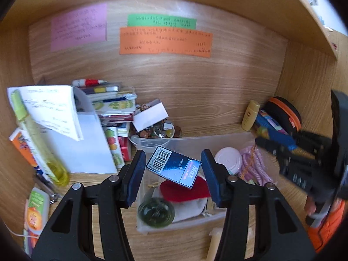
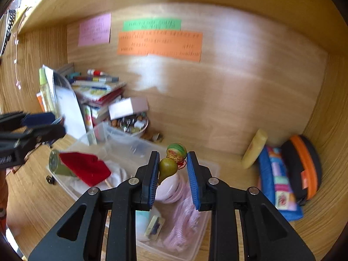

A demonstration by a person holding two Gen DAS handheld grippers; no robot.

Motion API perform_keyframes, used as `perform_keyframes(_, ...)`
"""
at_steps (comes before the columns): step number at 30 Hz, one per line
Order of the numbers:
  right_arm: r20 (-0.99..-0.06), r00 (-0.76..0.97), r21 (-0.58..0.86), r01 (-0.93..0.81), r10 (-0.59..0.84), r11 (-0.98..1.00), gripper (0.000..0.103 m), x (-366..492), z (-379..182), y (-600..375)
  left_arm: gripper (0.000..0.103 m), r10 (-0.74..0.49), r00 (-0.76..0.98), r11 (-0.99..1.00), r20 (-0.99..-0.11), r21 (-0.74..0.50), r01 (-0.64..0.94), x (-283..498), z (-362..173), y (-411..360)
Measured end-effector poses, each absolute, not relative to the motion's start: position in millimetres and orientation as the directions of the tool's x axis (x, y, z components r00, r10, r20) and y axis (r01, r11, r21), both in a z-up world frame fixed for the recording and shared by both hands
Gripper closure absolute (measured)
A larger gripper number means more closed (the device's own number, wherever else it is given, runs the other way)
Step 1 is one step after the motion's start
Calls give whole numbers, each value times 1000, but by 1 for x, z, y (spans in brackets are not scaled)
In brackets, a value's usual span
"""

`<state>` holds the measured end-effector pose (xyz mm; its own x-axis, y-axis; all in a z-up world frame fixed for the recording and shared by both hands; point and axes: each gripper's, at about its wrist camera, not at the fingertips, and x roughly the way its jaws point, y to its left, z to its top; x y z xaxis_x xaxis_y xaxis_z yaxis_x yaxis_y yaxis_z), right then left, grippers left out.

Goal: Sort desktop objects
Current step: 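Carry the card and gourd charm over the clear box and release both inside, then move the left gripper to the black hair clip and the right to the cream jar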

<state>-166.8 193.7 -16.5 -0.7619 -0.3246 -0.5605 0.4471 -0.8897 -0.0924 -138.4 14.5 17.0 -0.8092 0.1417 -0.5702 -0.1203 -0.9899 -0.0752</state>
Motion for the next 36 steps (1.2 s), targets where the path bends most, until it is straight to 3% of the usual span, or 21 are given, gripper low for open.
perform_keyframes(12, -664, -694, -68, 426, -278, -902, 80, -189, -59, 199, 51, 187, -737, -982, -650, -120, -144, -183, -18, 46)
perform_keyframes(18, -670, -704, -111, 408, -235, -906, 80, -194, -66, 195, 51, 182, -698, -983, -692, -105, -153, -192, -32, 54)
perform_keyframes(28, -663, -724, -201, 417, -191, -886, 80, -189, -72, 179, 49, 180, -701, -983, -690, -94, -160, -187, -30, 59)
perform_keyframes(30, -660, -726, -206, 422, -193, -883, 77, -187, -72, 177, 48, 179, -701, -983, -690, -94, -158, -187, -29, 60)
perform_keyframes(33, -647, -740, -218, 410, -184, -886, 60, -186, -69, 177, 48, 172, -705, -984, -688, -79, -162, -185, -28, 63)
perform_keyframes(36, -623, -761, -228, 398, -181, -888, 49, -182, -65, 178, 39, 160, -714, -985, -681, -67, -156, -182, -25, 65)
